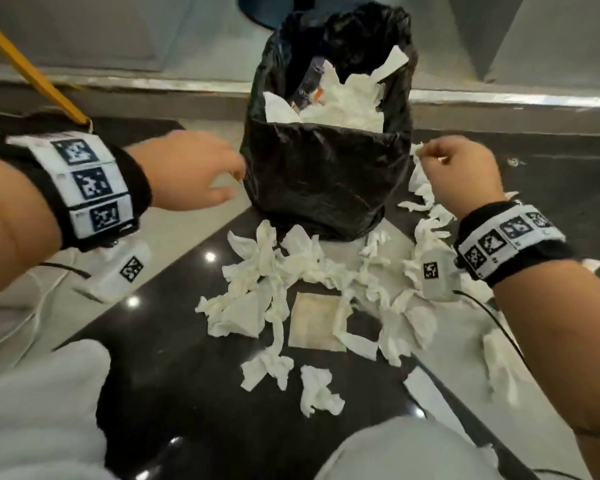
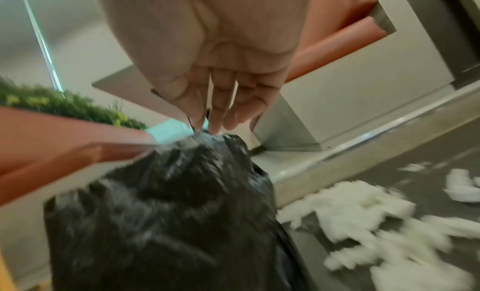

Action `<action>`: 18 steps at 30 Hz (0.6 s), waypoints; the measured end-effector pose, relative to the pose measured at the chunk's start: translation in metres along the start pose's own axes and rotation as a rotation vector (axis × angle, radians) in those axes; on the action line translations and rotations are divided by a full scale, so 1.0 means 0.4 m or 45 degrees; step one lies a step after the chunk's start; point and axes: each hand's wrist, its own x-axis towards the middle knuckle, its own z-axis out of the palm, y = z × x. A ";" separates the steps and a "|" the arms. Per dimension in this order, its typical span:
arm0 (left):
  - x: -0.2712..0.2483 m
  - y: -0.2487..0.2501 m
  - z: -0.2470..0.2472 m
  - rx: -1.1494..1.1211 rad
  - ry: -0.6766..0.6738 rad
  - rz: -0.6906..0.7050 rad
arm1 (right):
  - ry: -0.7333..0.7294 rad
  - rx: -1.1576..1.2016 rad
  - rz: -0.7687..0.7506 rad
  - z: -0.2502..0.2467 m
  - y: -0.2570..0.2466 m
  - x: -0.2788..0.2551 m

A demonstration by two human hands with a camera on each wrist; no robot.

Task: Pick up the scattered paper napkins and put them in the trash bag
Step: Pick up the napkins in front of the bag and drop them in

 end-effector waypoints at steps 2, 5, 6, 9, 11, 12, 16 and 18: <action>-0.061 0.031 0.036 0.063 -0.244 0.037 | -0.173 -0.094 0.042 -0.001 0.071 -0.076; -0.060 0.075 0.135 0.122 -0.445 0.138 | -0.384 -0.227 0.088 -0.015 0.169 -0.161; -0.047 0.086 0.181 0.122 -0.488 0.151 | -0.445 -0.295 0.096 -0.013 0.195 -0.178; 0.014 0.118 0.334 0.016 -0.543 0.151 | -0.581 -0.510 0.116 -0.008 0.244 -0.215; 0.040 0.136 0.407 -0.127 -0.476 0.077 | -0.709 -0.656 0.082 0.001 0.229 -0.217; 0.040 0.151 0.438 -0.221 -0.452 0.024 | -0.796 -0.733 0.053 0.009 0.215 -0.220; 0.013 0.210 0.544 -0.404 -0.532 -0.183 | -1.045 -0.941 -0.138 0.071 0.149 -0.201; -0.008 0.230 0.590 -0.365 -0.603 -0.179 | -1.036 -0.878 -0.232 0.131 0.134 -0.187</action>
